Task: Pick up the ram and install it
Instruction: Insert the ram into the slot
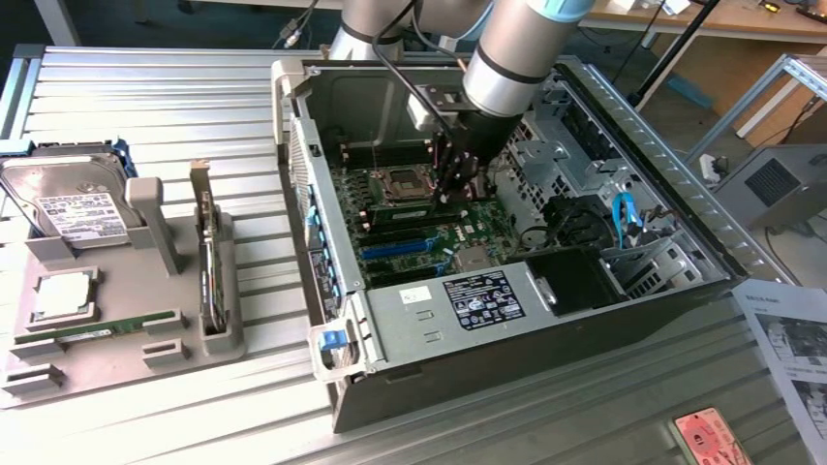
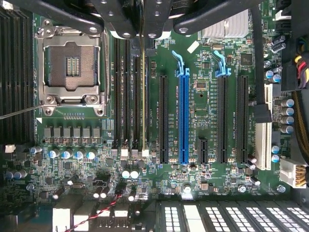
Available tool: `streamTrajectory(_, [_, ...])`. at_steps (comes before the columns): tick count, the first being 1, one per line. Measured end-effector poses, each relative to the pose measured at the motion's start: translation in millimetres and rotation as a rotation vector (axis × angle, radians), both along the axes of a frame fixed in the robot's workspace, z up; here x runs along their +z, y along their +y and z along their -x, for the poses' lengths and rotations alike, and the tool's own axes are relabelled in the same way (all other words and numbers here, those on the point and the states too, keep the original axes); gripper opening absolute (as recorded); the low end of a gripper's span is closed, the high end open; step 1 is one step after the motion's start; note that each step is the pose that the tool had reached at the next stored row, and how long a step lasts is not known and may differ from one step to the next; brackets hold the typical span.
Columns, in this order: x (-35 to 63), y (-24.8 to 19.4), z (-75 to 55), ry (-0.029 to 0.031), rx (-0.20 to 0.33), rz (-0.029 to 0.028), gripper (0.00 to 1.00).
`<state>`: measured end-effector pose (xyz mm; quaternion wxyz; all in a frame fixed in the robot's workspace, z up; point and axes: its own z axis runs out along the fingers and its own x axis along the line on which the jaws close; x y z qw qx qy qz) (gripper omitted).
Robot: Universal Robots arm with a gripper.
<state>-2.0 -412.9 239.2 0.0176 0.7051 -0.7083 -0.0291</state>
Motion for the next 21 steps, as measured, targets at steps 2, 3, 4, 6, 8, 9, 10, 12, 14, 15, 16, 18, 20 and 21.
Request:
streamTrajectory(2, [-0.4,0.0,0.0,0.0,0.0,0.0001,0.12])
streamTrajectory(3, [-0.6,0.0,0.0,0.0,0.0,0.0,0.12])
streamTrajectory(4, [-0.7,0.0,0.0,0.0,0.0,0.0,0.12])
streamTrajectory(6, [-1.1,0.0,0.0,0.0,0.0,0.0,0.12])
streamTrajectory(8, [-1.4,0.0,0.0,0.0,0.0,0.0,0.12])
streamTrajectory(9, [-1.4,0.0,0.0,-0.0001,0.0,0.0,0.12])
streamTrajectory(10, [-1.4,0.0,0.0,-0.0006,0.0,0.0,0.12])
streamTrajectory(12, [-1.5,0.0,0.1,-0.0033,0.0,-0.0002,0.12])
streamTrajectory(14, [-1.4,0.0,0.0,-0.006,0.0,0.0,0.12])
streamTrajectory(15, [-1.4,0.0,0.0,-0.007,0.0,0.0,0.12])
streamTrajectory(16, [-1.4,0.0,0.0,-0.008,0.0,0.0001,0.12])
streamTrajectory(18, [-1.4,0.0,0.0,-0.0084,0.0,0.0,0.12])
streamTrajectory(20, [-1.4,0.0,0.0,-0.0086,0.0,0.0,0.12])
streamTrajectory(21, [-1.4,0.0,0.3,-0.0088,0.0,-0.0001,0.12])
